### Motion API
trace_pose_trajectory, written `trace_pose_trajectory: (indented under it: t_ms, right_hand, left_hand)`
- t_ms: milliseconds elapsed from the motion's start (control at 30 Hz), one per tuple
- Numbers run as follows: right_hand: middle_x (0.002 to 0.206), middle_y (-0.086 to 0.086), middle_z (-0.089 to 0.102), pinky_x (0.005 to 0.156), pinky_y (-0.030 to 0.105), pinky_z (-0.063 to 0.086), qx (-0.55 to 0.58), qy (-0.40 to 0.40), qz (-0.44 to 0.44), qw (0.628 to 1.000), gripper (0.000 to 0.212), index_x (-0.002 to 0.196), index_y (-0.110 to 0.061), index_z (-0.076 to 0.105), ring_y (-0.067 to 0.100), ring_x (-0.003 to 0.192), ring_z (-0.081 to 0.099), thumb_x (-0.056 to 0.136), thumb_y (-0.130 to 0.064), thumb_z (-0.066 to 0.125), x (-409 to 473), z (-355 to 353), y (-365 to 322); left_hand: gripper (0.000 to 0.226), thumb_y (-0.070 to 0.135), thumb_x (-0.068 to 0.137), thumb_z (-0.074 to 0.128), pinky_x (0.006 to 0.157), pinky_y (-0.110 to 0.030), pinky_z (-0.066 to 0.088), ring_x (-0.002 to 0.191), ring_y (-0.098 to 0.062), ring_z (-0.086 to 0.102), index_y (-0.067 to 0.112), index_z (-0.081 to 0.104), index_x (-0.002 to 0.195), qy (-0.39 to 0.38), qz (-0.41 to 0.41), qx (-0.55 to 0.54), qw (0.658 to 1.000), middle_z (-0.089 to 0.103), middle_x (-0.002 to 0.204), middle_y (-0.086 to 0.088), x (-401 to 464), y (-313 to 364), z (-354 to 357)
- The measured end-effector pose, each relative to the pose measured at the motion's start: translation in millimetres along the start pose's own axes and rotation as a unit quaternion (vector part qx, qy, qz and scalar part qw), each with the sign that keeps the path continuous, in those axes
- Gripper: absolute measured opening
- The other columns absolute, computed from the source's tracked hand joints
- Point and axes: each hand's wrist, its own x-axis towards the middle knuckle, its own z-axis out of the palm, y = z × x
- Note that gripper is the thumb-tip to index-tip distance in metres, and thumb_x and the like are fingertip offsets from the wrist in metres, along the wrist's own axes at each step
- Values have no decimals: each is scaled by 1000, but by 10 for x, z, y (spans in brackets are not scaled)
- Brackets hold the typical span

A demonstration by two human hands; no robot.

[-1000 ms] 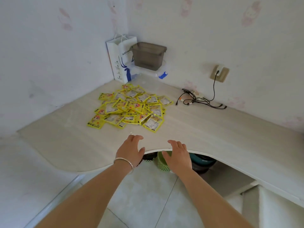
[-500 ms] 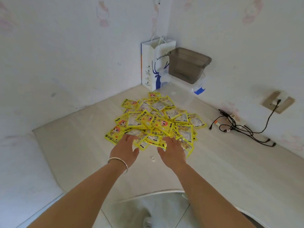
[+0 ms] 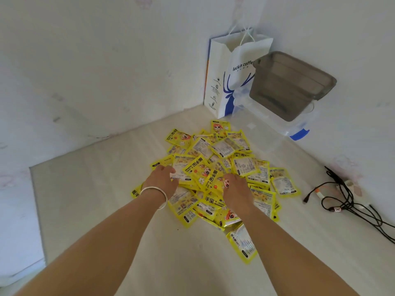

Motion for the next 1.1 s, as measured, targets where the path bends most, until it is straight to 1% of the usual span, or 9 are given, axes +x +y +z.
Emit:
trace_pose_trajectory:
  t_ms: [167,367,500,600,700,800,867,967,1100]
  right_hand:
    - [150,3,36,110,42,33,-47,-55,13,997,61,148,-27,26,29,141,28,94,-40,50,229,48,22]
    - [138,7,46,102,39,40,-68,-14,35,997,62,139,-16,39,27,130,40,86,-38,64,413,-48,-85]
    - [99,6,63,79,39,52,113,-40,111,987,38,112,-10,59,26,94,61,87,-39,62,577,-116,-167]
    - [70,1,51,60,28,43,210,-72,110,969,33,98,-8,62,17,67,53,90,-40,59,677,-128,-273]
    - [109,10,59,84,36,49,189,-98,65,975,53,114,-4,58,26,103,57,83,-47,65,741,-50,-392]
    - [139,9,47,103,43,41,73,-111,23,991,68,133,-9,49,30,132,39,82,-51,64,777,51,-477]
    - [142,10,42,104,42,39,22,-94,21,995,67,136,-10,47,29,134,35,84,-50,62,778,56,-511]
    - [139,11,48,99,41,42,115,-60,52,990,70,142,-13,39,30,128,45,84,-42,65,764,30,-515]
    - [126,9,57,81,34,45,219,-41,81,971,71,139,-18,37,29,110,57,80,-31,74,695,-22,-414]
  left_hand:
    - [42,29,95,45,102,-41,39,126,-30,47,15,44,135,-60,-45,1,997,39,142,-11,352,-42,65]
    - [39,29,93,46,94,-43,44,114,-35,53,4,51,123,-79,-75,-1,994,49,130,-19,698,-56,105]
    - [56,39,88,56,98,-43,43,120,-34,52,8,45,134,-68,-120,-38,990,40,136,-15,831,7,97]
    - [59,40,84,62,95,-42,45,117,-33,54,9,45,131,-78,-134,-37,987,43,134,-14,885,27,107]
    - [63,38,79,70,92,-41,47,115,-32,56,9,43,128,-90,-132,-61,985,52,130,-12,901,30,122]
    - [62,34,79,71,90,-39,48,113,-31,58,7,44,128,-100,-127,-92,982,59,125,-12,878,57,158]
    - [51,34,81,67,88,-38,49,109,-31,59,8,53,122,-118,-109,-80,984,62,120,-12,869,65,185]
    - [45,40,81,65,91,-38,51,107,-29,60,12,59,116,-142,-86,-62,984,65,117,-10,874,65,180]
    - [68,48,80,63,102,-39,44,127,-27,49,17,42,136,-178,-20,70,981,49,140,-6,866,125,178]
